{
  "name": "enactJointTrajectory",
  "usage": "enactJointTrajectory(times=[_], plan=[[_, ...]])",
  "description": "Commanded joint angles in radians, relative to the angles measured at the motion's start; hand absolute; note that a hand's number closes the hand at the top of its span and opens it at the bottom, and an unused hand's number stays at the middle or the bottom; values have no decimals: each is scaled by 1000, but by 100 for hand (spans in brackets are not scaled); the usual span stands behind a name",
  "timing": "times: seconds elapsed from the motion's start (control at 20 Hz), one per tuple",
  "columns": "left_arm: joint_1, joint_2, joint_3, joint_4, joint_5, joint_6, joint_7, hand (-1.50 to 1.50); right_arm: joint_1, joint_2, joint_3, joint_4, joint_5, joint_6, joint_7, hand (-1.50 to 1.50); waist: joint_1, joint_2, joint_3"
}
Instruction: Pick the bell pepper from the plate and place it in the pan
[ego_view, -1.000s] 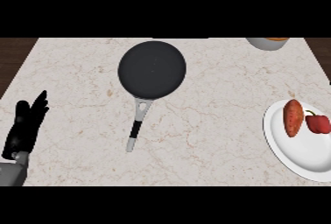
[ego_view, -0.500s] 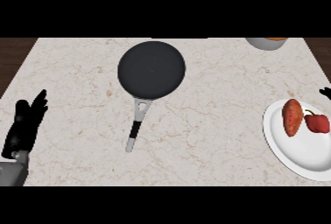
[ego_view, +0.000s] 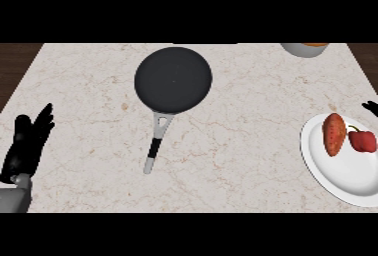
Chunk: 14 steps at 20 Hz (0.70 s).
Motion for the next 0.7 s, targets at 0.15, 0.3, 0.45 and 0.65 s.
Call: enactJointTrajectory(times=[0.15, 0.3, 0.45, 0.65], plan=[[-2, -26, 52, 13, -38, -45, -7, 0, -21, 92, -13, 30, 94, -28, 3, -150, -1, 0, 0], [-9, -49, 49, 30, -64, -41, -9, 0, -89, 77, -41, 194, 124, -53, -73, -150, 3, 1, 0], [13, -67, 67, -3, -81, -42, -13, 0, -84, 97, -57, 185, 139, -49, -71, -150, 1, 0, 0], [-49, -40, 107, 89, -77, -81, -46, 0, -72, 139, -30, 172, 186, -67, -5, -150, -4, 0, 0]])
